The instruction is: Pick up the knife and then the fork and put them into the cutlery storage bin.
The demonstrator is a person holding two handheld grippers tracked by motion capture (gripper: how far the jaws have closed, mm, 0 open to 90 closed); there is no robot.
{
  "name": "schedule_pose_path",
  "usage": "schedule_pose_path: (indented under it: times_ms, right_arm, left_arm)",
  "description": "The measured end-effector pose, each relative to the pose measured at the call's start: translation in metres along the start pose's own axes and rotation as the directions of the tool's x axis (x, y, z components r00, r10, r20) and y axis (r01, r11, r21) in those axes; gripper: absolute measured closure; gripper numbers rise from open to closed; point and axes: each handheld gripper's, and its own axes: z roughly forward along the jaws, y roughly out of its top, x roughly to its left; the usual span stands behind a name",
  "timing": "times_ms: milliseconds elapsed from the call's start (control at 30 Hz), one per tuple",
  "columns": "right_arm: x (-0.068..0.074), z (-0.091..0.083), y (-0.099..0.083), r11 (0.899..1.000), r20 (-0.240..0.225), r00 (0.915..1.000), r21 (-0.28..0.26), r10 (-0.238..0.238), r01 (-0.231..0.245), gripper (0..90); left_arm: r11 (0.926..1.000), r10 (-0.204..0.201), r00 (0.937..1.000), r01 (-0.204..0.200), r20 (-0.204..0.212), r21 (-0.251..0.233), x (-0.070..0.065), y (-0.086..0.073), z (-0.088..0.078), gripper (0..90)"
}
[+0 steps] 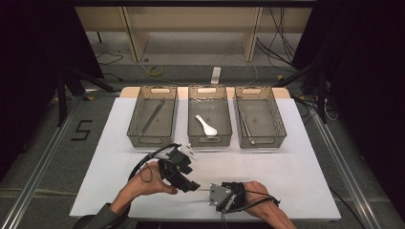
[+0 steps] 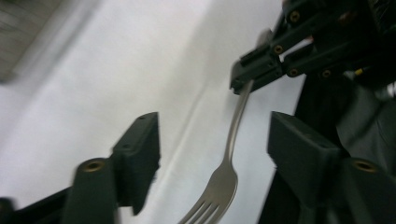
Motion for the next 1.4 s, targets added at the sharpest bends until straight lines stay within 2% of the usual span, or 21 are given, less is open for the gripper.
schedule_pose_path:
  times_ms: [133, 200, 233, 300, 400, 533, 567, 600, 733, 800, 833, 867, 967, 1033, 1067, 1100, 1133, 1167, 1300, 1333, 1400]
  right_arm:
    - [-0.01, -0.002, -0.01, 0.998, 0.031, 0.998, 0.025, 0.055, -0.055, 87.7]
    - [-0.015, -0.004, -0.015, 0.996, 0.049, 0.9954, 0.029, 0.082, -0.084, 87.8]
    - [-0.018, -0.005, -0.018, 0.994, 0.058, 0.9934, 0.034, 0.099, -0.101, 87.8]
    - [-0.025, -0.008, -0.024, 0.99, 0.076, 0.9888, 0.041, 0.129, -0.132, 87.8]
    - [-0.034, -0.012, -0.032, 0.982, 0.092, 0.98, 0.055, 0.177, -0.182, 87.7]
    - [-0.048, -0.017, -0.042, 0.959, 0.124, 0.9523, 0.015, 0.279, -0.283, 87.7]
    - [-0.052, -0.018, -0.044, 0.956, 0.129, 0.9483, 0.013, 0.29, -0.294, 87.8]
    - [-0.055, -0.02, -0.047, 0.948, 0.134, 0.9395, 0.007, 0.315, -0.319, 87.7]
    - [-0.07, -0.026, -0.058, 0.924, 0.146, 0.9133, -0.024, 0.38, -0.381, 87.7]
    - [-0.075, -0.028, -0.062, 0.912, 0.151, 0.9002, -0.031, 0.409, -0.409, 87.7]
    - [-0.078, -0.028, -0.064, 0.909, 0.15, 0.8975, -0.035, 0.415, -0.414, 87.7]
    - [-0.08, -0.029, -0.065, 0.901, 0.154, 0.8888, -0.036, 0.432, -0.431, 87.7]
    - [-0.086, -0.03, -0.069, 0.877, 0.15, 0.8645, -0.049, 0.48, -0.478, 87.7]
    - [-0.091, -0.031, -0.072, 0.862, 0.148, 0.8494, -0.06, 0.507, -0.504, 87.7]
    - [-0.094, -0.032, -0.074, 0.859, 0.151, 0.8457, -0.063, 0.512, -0.509, 87.7]
    - [-0.097, -0.033, -0.075, 0.846, 0.149, 0.8329, -0.068, 0.533, -0.529, 87.7]
    - [-0.1, -0.034, -0.076, 0.84, 0.149, 0.8267, -0.072, 0.543, -0.538, 87.7]
    - [-0.103, -0.035, -0.077, 0.833, 0.148, 0.8196, -0.078, 0.554, -0.548, 87.7]
    - [-0.118, -0.037, -0.081, 0.797, 0.148, 0.7833, -0.093, 0.604, -0.597, 87.7]
    - [-0.122, -0.036, -0.081, 0.79, 0.15, 0.7756, -0.098, 0.613, -0.605, 87.7]
    - [-0.129, -0.036, -0.082, 0.775, 0.145, 0.7612, -0.102, 0.632, -0.624, 87.7]
  left_arm:
    - [0.9941, -0.037, 0.9977, 0.031, -0.057, -0.104, 0.006, -0.003, -0.012, 22.5]
    - [0.9839, -0.068, 0.994, 0.053, -0.085, -0.171, 0.01, -0.008, -0.019, 20.5]
    - [0.9813, -0.074, 0.9935, 0.057, -0.087, -0.184, 0.012, -0.01, -0.022, 20.2]
    - [0.9655, -0.109, 0.99, 0.084, -0.09, -0.246, 0.015, -0.015, -0.028, 18.6]
    - [0.9422, -0.134, 0.9857, 0.094, -0.103, -0.322, 0.017, -0.021, -0.034, 18.0]
    - [0.9086, -0.17, 0.9804, 0.117, -0.1, -0.401, 0.022, -0.029, -0.039, 17.4]
    - [0.9005, -0.174, 0.9792, 0.116, -0.104, -0.419, 0.023, -0.031, -0.04, 17.3]
    - [0.8954, -0.18, 0.9783, 0.119, -0.103, -0.429, 0.024, -0.033, -0.041, 17.4]
    - [0.8805, -0.204, 0.9724, 0.131, -0.114, -0.456, 0.028, -0.043, -0.043, 17.4]
    - [0.8756, -0.214, 0.9698, 0.138, -0.117, -0.463, 0.03, -0.048, -0.044, 17.4]
    - [0.8717, -0.219, 0.968, 0.138, -0.123, -0.47, 0.03, -0.051, -0.045, 17.4]
    - [0.8701, -0.221, 0.9667, 0.135, -0.13, -0.474, 0.031, -0.054, -0.045, 17.3]
    - [0.8569, -0.235, 0.9612, 0.135, -0.144, -0.497, 0.032, -0.062, -0.048, 17.3]
    - [0.855, -0.236, 0.9586, 0.127, -0.16, -0.503, 0.033, -0.066, -0.049, 17.3]
    - [0.8522, -0.235, 0.9574, 0.121, -0.167, -0.509, 0.033, -0.068, -0.05, 17.4]
    - [0.8494, -0.236, 0.9562, 0.117, -0.173, -0.515, 0.033, -0.07, -0.051, 17.3]
    - [0.8483, -0.239, 0.9559, 0.119, -0.171, -0.516, 0.034, -0.072, -0.052, 17.4]
    - [0.8427, -0.247, 0.9541, 0.125, -0.17, -0.524, 0.034, -0.074, -0.053, 17.3]
    - [0.834, -0.254, 0.9501, 0.12, -0.181, -0.539, 0.035, -0.08, -0.055, 17.0]
    - [0.8292, -0.261, 0.9482, 0.124, -0.181, -0.545, 0.035, -0.081, -0.055, 17.0]
    - [0.8276, -0.265, 0.9474, 0.127, -0.18, -0.547, 0.036, -0.083, -0.056, 16.9]
